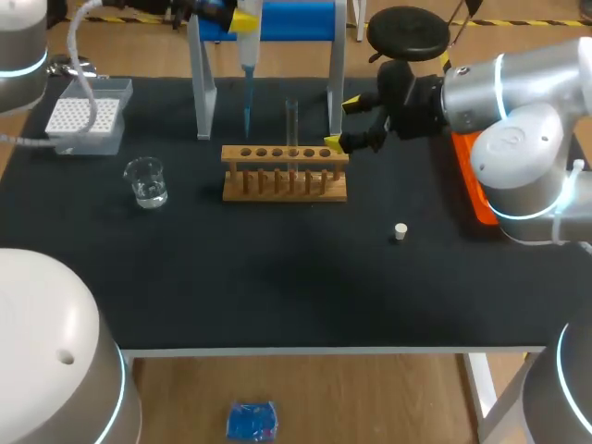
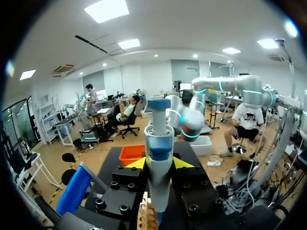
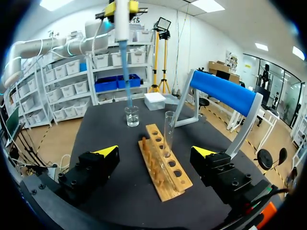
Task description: Invert the test tube, pick up the pipette, mount the tip to pipette, aspirate from beaker and dispense into the tube, eject the tip, return the pipette, and cap with the stopper.
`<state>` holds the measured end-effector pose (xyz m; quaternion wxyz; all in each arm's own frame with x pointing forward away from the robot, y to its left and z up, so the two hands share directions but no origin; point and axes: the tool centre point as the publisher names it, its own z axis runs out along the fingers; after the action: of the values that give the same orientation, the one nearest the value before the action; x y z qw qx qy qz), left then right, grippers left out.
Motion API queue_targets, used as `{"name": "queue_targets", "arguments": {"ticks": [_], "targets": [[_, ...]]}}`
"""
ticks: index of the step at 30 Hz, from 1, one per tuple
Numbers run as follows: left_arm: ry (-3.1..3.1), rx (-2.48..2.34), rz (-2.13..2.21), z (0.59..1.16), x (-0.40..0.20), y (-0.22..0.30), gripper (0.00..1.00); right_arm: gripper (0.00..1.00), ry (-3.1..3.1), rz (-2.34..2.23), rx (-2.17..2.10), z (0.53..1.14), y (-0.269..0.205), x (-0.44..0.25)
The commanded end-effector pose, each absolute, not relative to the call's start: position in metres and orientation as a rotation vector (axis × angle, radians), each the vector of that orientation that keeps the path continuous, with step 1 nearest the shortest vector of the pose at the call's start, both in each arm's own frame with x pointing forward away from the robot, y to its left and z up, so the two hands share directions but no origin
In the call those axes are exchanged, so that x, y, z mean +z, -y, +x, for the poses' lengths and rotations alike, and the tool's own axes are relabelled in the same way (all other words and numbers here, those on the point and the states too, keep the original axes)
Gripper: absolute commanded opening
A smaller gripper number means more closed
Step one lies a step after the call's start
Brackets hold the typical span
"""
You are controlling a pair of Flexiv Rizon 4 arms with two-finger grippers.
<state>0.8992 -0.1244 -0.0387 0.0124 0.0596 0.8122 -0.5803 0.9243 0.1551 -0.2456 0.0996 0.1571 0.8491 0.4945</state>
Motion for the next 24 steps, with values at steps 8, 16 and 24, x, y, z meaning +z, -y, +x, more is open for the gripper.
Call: {"name": "queue_targets", "arguments": {"ticks": [8, 16, 24], "targets": [[-2.468, -1.854, 0.029, 0.853, -0.077, 0.124, 0.0, 1.0, -2.511, 0.464, 1.462, 0.924, -0.155, -0.246], [-2.4, -1.847, -0.124, 0.823, -0.093, 0.137, 0.0, 1.0, -2.511, 0.464, 1.462, 0.924, -0.155, -0.246], [-2.325, -1.8, -0.245, 0.809, -0.099, 0.152, 0.0, 1.0, -2.511, 0.464, 1.462, 0.924, -0.155, -0.246]]}}
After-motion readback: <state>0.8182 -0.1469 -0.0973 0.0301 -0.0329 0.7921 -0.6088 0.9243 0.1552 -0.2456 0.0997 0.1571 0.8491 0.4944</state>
